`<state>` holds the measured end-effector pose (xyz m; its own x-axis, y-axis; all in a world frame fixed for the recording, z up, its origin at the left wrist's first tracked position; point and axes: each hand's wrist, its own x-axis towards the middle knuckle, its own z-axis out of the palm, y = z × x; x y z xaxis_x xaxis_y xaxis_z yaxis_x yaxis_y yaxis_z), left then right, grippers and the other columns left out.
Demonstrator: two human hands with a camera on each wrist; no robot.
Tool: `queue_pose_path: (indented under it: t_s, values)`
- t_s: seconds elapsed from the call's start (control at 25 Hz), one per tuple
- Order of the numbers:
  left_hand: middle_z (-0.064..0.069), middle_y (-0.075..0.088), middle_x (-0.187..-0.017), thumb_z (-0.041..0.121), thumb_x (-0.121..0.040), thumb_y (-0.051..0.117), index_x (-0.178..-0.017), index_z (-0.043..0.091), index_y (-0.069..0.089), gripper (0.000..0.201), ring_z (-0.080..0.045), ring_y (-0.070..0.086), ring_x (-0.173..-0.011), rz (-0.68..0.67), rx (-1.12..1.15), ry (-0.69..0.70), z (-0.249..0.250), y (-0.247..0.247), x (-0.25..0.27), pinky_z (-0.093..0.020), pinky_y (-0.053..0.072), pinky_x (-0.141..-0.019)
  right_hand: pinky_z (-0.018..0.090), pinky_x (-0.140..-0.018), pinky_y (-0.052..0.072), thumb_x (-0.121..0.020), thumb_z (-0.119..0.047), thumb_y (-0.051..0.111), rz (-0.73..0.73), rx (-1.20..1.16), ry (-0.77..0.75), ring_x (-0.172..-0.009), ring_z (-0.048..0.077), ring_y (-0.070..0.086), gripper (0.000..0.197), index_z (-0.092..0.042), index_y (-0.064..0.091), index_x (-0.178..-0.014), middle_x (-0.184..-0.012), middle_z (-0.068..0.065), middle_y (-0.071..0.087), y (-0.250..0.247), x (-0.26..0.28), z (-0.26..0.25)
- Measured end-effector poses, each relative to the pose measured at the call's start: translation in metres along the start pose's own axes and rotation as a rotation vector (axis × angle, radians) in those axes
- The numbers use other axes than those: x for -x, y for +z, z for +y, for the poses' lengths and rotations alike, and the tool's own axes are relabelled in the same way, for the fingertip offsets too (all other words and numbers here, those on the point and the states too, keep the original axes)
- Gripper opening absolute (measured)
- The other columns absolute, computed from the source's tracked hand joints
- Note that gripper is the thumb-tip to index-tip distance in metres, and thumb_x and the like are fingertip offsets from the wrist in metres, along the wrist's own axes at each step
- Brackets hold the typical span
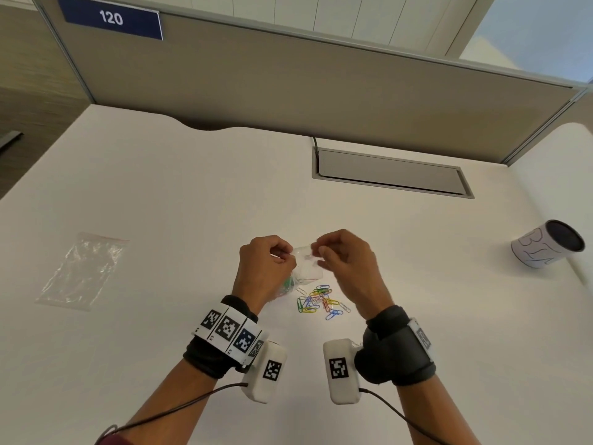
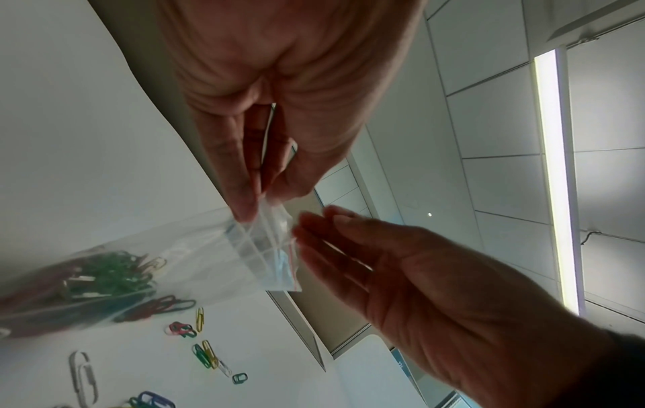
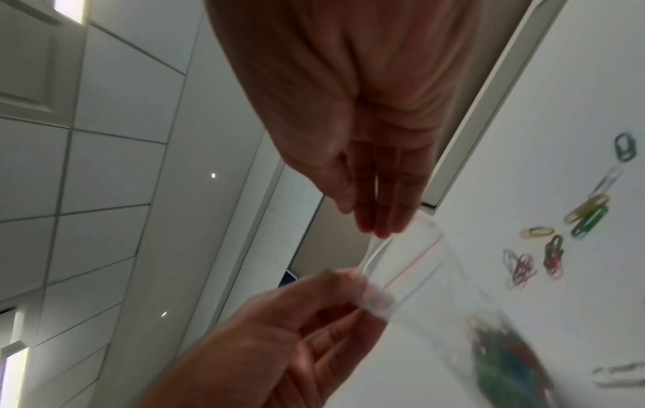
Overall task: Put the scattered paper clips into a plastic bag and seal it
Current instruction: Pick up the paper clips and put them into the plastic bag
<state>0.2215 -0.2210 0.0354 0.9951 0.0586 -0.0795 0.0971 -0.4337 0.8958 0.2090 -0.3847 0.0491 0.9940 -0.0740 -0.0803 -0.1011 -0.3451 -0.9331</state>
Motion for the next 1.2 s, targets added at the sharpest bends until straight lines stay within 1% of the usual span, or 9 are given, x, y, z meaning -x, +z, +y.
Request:
queue_pose_path:
  t_s: [0.08,0.16,0.32,0.44,0.6,0.8,0.88,1.04,1.2]
  values:
    - [-0.004,0.072,-0.075,0.003,-0.076,0.070,-0.084,0.008,0.072,0.010,-0.014,0.071,-0.066,0.009,0.011,0.003,-0.003,-0.005,-0.003,-0.034,0.062,-0.072,0.022,-0.074,0.058,-0.084,-0.013,0.069,0.113,0.053,-0.026,-0.086,0.014,0.069,0.013,-0.012,0.064,-0.096,-0.092,0.002,0.072,-0.016,0.009,0.013]
    - [-0.004,0.071,-0.075,0.003,-0.075,0.070,-0.083,0.009,0.072,0.010,-0.015,0.071,-0.067,0.015,0.014,0.016,-0.006,-0.012,-0.007,-0.038,0.062,-0.072,0.017,-0.070,0.054,-0.077,-0.017,0.077,0.094,0.255,0.061,-0.087,0.015,0.065,0.029,-0.013,0.061,-0.101,-0.094,0.000,0.067,-0.032,0.024,0.041]
    - [-0.004,0.072,-0.074,0.004,-0.074,0.072,-0.082,0.009,0.073,0.009,-0.017,0.072,-0.067,0.048,0.013,0.037,-0.012,-0.024,-0.015,-0.042,0.062,-0.071,0.030,-0.077,0.046,-0.066,-0.019,0.085,-0.121,0.613,0.380,-0.093,0.022,0.053,0.060,-0.010,0.050,-0.113,-0.105,0.005,0.051,-0.047,0.065,0.096]
    - [-0.004,0.072,-0.075,0.005,-0.074,0.072,-0.082,0.009,0.073,0.009,-0.015,0.072,-0.067,0.057,-0.008,0.052,-0.015,-0.027,-0.017,-0.042,0.062,-0.071,0.029,-0.076,0.045,-0.068,-0.009,0.083,-0.101,0.676,0.478,-0.088,0.023,0.052,0.053,-0.007,0.049,-0.108,-0.100,0.005,0.046,-0.040,0.080,0.111]
    - [-0.004,0.072,-0.075,0.005,-0.074,0.073,-0.082,0.010,0.072,0.009,-0.016,0.072,-0.068,0.057,-0.015,0.061,-0.017,-0.028,-0.017,-0.042,0.062,-0.071,0.035,-0.074,0.050,-0.064,0.002,0.081,-0.024,0.558,0.421,-0.081,0.028,0.058,0.044,-0.007,0.051,-0.095,-0.094,0.010,0.054,-0.016,0.057,0.112]
    - [-0.004,0.072,-0.074,0.004,-0.073,0.072,-0.082,0.009,0.072,0.010,-0.017,0.072,-0.067,0.057,0.018,0.037,-0.019,-0.027,-0.017,-0.042,0.062,-0.071,0.028,-0.066,0.049,-0.069,0.004,0.077,-0.007,0.352,0.195,-0.077,0.022,0.055,0.035,-0.011,0.054,-0.091,-0.095,0.014,0.060,0.011,0.019,0.098]
    - [-0.005,0.072,-0.074,0.003,-0.073,0.071,-0.082,0.008,0.072,0.010,-0.018,0.072,-0.067,0.058,0.013,0.037,-0.019,-0.028,-0.018,-0.042,0.062,-0.071,0.027,-0.071,0.050,-0.074,0.001,0.075,-0.037,0.381,0.035,-0.082,0.018,0.054,0.027,-0.010,0.063,-0.096,-0.098,0.008,0.058,0.013,0.017,0.096]
    - [-0.005,0.072,-0.074,0.004,-0.073,0.072,-0.082,0.009,0.072,0.010,-0.019,0.073,-0.067,0.063,0.026,0.032,-0.023,-0.030,-0.021,-0.043,0.062,-0.071,0.026,-0.085,0.038,-0.080,-0.015,0.073,-0.344,0.645,-0.103,-0.103,0.021,0.042,0.022,-0.021,0.072,-0.101,-0.110,0.006,0.052,0.031,0.017,0.099]
    - [-0.005,0.072,-0.074,0.004,-0.073,0.072,-0.082,0.009,0.072,0.010,-0.019,0.073,-0.067,0.057,0.029,0.026,-0.022,-0.031,-0.019,-0.042,0.062,-0.071,0.036,-0.083,0.044,-0.078,-0.014,0.072,-0.179,0.638,-0.087,-0.103,0.032,0.048,0.017,-0.019,0.072,-0.094,-0.104,0.009,0.054,0.034,-0.001,0.104]
